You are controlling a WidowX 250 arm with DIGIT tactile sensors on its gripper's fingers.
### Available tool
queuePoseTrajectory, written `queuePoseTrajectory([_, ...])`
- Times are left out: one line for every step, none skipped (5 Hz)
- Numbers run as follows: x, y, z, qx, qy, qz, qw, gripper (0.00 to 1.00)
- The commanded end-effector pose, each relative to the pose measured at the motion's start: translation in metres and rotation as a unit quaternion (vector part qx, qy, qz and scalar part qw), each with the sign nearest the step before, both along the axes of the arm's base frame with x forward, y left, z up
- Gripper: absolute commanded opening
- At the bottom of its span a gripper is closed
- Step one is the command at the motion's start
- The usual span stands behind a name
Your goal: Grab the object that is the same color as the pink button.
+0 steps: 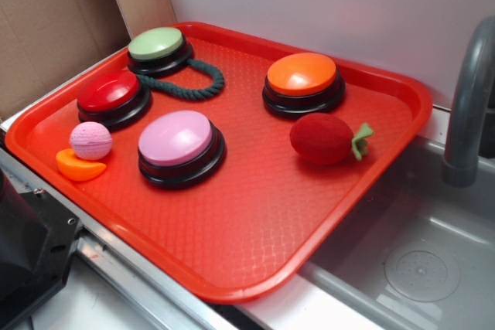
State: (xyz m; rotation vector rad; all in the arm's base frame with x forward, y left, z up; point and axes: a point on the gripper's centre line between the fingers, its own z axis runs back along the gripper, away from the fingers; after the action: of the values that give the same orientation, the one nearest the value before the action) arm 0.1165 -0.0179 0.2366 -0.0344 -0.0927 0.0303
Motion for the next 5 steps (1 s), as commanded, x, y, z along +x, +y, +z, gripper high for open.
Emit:
queuePoseTrajectory([0.0, 0.0, 0.0, 0.0, 0.0, 0.0, 1.0, 1.0])
queuePoseTrajectory([0.009, 0.015, -0.016, -0.015, 0.002, 0.011, 1.0, 1.0])
queuePoseTrajectory([0.016, 0.025, -0.028, -0.023, 0.015, 0.019, 0.999, 1.0])
queuePoseTrajectory([0.028, 0.051, -0.059, -0.024, 0.021, 0.052, 0.998, 1.0])
queuePoseTrajectory([0.035, 0.068, -0.083, -0.025, 0.008, 0.072, 0.997, 1.0])
